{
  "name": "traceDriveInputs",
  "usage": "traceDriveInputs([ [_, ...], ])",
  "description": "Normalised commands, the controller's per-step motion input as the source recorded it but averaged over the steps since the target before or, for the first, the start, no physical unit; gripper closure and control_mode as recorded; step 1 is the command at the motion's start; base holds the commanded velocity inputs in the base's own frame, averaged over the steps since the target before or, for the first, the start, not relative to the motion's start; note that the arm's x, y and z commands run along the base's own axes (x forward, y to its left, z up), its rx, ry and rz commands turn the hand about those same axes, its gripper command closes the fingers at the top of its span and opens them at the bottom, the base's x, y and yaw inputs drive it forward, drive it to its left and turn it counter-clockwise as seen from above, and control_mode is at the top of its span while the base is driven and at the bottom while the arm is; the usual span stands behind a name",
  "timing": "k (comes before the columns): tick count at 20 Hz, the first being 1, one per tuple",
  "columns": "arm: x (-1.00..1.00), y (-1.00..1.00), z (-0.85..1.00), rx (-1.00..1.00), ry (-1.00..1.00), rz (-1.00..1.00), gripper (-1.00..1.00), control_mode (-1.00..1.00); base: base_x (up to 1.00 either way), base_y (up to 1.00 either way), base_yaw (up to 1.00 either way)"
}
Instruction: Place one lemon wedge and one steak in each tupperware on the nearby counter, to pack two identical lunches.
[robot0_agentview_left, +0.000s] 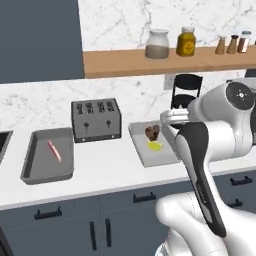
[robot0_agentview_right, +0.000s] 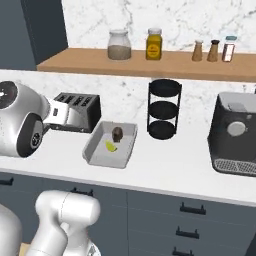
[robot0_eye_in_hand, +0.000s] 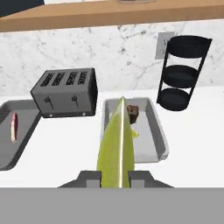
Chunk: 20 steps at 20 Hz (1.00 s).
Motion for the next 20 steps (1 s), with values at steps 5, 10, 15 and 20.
traceDriveInputs([
  [5, 0.00, 0.00, 0.00, 0.00, 0.00, 0.00, 1.00, 1.00, 0.35, 1.00, 0.00],
  [10, 0.00, 0.00, 0.00, 0.00, 0.00, 0.00, 1.00, 1.00, 0.39, 1.00, 0.00],
  [15, 0.00, 0.00, 0.00, 0.00, 0.00, 0.00, 1.00, 1.00, 0.51, 1.00, 0.00],
  [20, 0.03, 0.08, -0.15, -0.01, 0.04, 0.00, 1.00, -1.00, 0.39, 0.80, 0.00],
])
